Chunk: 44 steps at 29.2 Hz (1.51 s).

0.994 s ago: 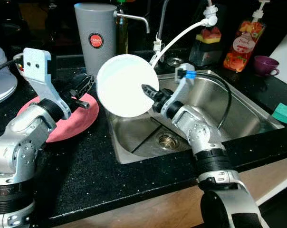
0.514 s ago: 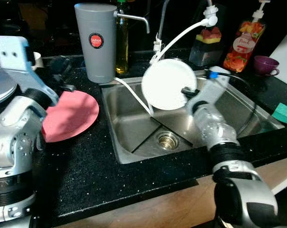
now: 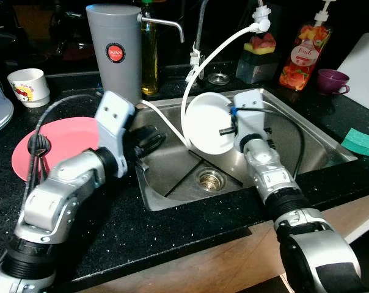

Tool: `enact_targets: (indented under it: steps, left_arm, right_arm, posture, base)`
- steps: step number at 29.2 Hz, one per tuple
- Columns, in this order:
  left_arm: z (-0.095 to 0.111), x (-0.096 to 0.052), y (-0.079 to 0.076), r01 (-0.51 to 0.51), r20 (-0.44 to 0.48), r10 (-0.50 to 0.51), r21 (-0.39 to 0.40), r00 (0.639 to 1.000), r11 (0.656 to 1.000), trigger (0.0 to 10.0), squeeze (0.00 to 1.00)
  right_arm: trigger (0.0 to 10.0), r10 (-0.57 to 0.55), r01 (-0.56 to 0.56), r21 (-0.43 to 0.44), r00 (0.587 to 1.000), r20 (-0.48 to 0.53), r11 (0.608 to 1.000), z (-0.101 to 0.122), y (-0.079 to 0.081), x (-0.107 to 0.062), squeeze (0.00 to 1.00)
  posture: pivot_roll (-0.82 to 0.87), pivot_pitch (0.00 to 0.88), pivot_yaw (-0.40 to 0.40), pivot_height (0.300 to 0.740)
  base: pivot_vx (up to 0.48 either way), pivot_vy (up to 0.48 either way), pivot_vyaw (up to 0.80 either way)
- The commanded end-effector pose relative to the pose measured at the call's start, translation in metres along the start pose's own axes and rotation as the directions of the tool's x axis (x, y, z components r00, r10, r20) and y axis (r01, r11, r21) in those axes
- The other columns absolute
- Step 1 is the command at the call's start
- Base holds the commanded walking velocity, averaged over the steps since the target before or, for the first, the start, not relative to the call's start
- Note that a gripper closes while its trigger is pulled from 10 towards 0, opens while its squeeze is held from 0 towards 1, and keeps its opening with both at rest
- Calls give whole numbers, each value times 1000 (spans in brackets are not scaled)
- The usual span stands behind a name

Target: Kitchen organization

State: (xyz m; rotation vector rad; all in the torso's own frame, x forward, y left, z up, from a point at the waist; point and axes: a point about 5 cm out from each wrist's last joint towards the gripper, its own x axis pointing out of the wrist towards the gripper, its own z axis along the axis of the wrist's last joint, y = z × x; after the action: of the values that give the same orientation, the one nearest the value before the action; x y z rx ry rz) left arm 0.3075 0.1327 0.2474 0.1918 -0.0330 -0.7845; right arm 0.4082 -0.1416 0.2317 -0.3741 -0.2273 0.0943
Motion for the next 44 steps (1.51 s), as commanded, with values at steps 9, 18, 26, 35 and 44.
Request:
enact_targets:
  steps: [9,18,26,35,44]
  left_arm:
    - [-16,0,-7,58,-108,-58,-5,992,998,10000,0]
    - [-17,-3,-5,47,-113,-46,3,993,999,10000,0]
    - [-12,-5,10,-96,-94,99,33,991,995,10000,0]
    - [-8,-34,70,-602,-84,602,34,794,798,10000,0]
    - [3,-49,80,-674,11,675,-46,738,737,10000,0]
  right_arm:
    - [10000,72,-79,-107,995,-69,991,-13,7,-2,0]
    - [10000,68,-75,-78,994,-86,994,-17,8,-3,1000]
    - [10000,45,-49,-70,997,-55,996,-11,7,-1,0]
    - [10000,83,-83,225,997,13,971,2,13,2,0]
    - [10000,187,-236,490,971,147,839,18,29,0,0]
  posture:
    - [22,69,-11,740]
    - [27,65,-6,740]
    - [27,55,-8,740]
    - [30,49,-9,740]
    - [34,60,-12,740]
  base:
    - [0,0,0]
    - [0,0,0]
    - [0,0,0]
    - [0,0,0]
    - [0,0,0]
